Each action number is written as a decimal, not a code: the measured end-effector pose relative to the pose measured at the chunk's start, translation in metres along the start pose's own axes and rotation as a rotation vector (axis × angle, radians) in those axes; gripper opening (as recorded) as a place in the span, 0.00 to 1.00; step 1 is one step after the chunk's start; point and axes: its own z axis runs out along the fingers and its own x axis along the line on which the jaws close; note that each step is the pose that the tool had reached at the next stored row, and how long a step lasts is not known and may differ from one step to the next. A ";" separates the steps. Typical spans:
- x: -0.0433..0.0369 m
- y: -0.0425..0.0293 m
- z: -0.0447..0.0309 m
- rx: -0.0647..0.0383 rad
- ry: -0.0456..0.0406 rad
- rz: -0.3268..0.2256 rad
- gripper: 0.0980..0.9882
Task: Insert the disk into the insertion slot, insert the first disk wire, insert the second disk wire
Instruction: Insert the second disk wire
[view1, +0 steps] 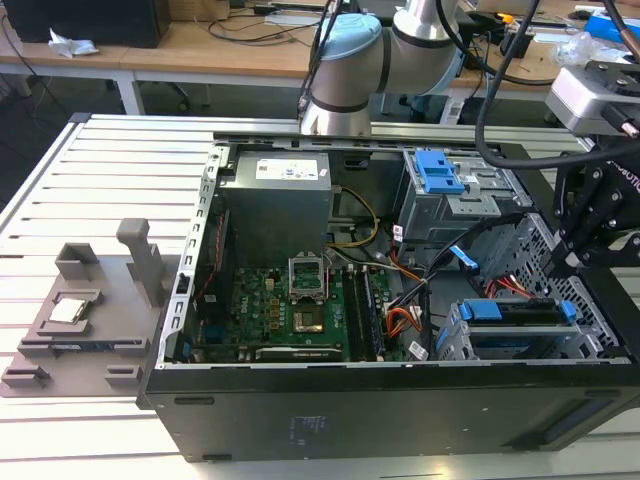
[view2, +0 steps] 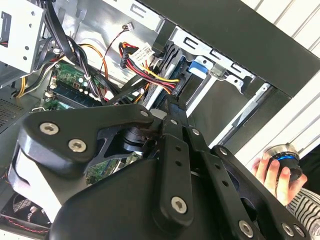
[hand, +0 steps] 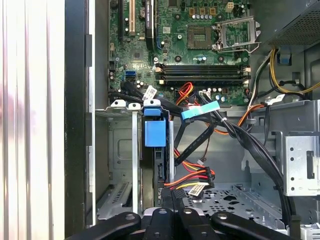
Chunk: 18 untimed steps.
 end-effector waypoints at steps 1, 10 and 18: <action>0.0000 0.0000 0.0000 0.000 0.0000 0.000 0.01; -0.0001 0.0102 0.0000 0.000 0.0001 0.000 0.23; -0.0001 0.0273 0.0008 0.000 0.0000 0.000 0.23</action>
